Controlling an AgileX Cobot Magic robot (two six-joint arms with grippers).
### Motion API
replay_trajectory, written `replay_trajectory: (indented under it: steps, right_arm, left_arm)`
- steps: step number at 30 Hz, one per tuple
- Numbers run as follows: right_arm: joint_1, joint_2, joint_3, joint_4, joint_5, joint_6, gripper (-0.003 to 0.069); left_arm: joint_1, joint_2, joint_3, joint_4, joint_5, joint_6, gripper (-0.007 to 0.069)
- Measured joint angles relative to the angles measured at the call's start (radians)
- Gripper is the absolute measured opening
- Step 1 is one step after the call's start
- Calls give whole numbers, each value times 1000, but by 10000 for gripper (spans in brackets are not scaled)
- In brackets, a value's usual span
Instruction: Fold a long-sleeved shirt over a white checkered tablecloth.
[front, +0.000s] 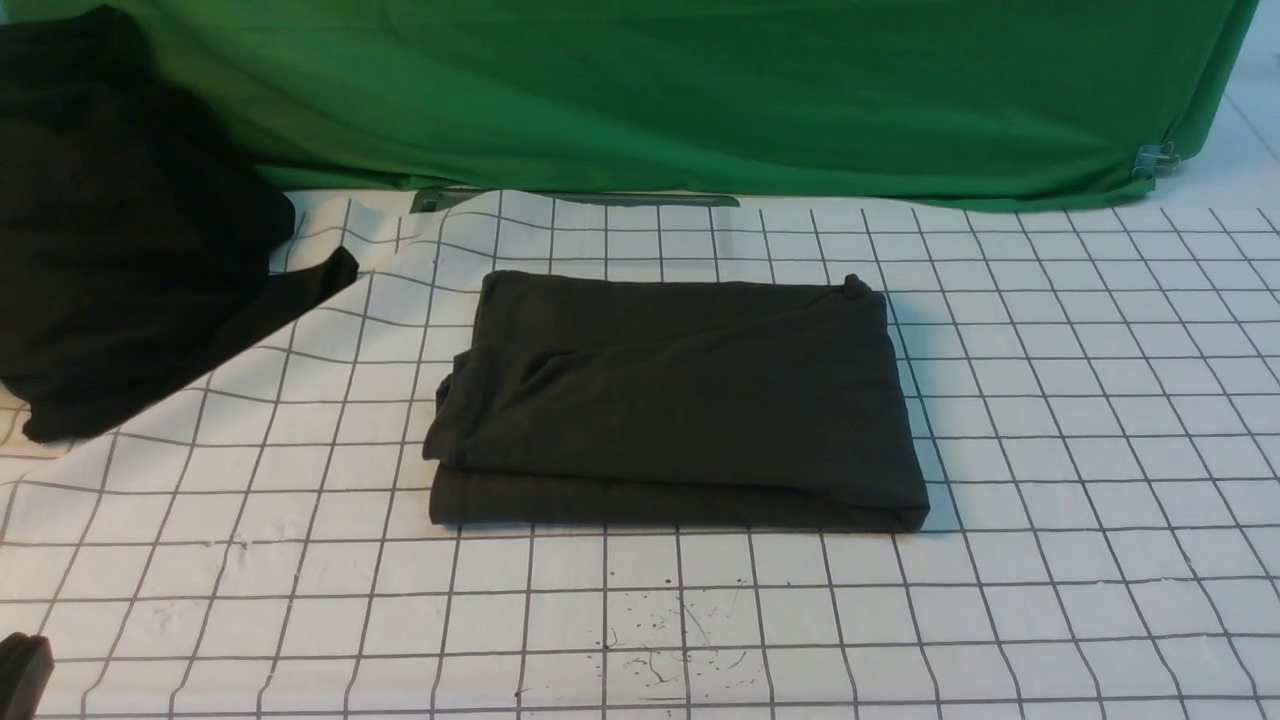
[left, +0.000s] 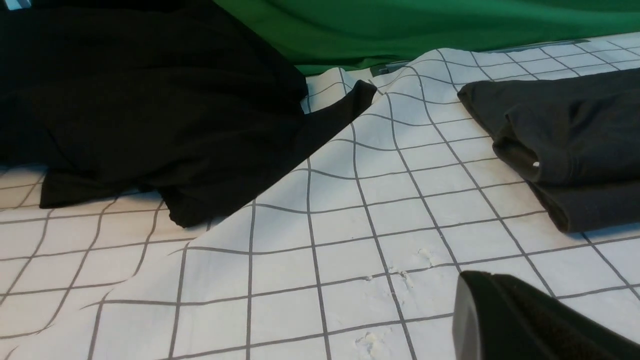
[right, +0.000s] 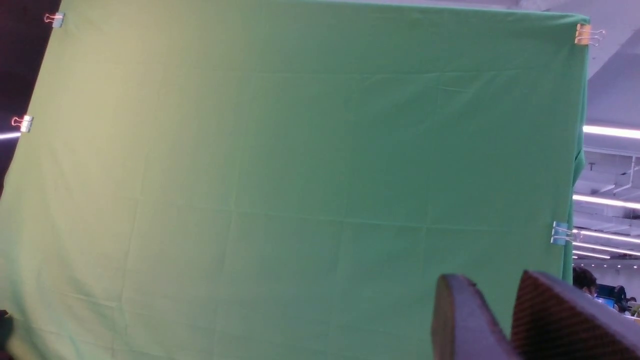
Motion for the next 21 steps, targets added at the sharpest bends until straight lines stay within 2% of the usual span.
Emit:
replay_trajectory:
  steps: [11,13,17,21]
  right_arm:
    - [0,0,0,0,5,-7,188]
    - [0,0,0,0,27,-14,191]
    - [0,0,2,0,173,-50,205]
    - [0,3,31,-1,227,-52,213]
  left_arm:
    - [0,0,0,7,-1,0,3]
    - [0,0,0,7,-1,0,3]
    - [0,0,0,9,-1,0,3]
    - [0,0,0,9,-1,0,3]
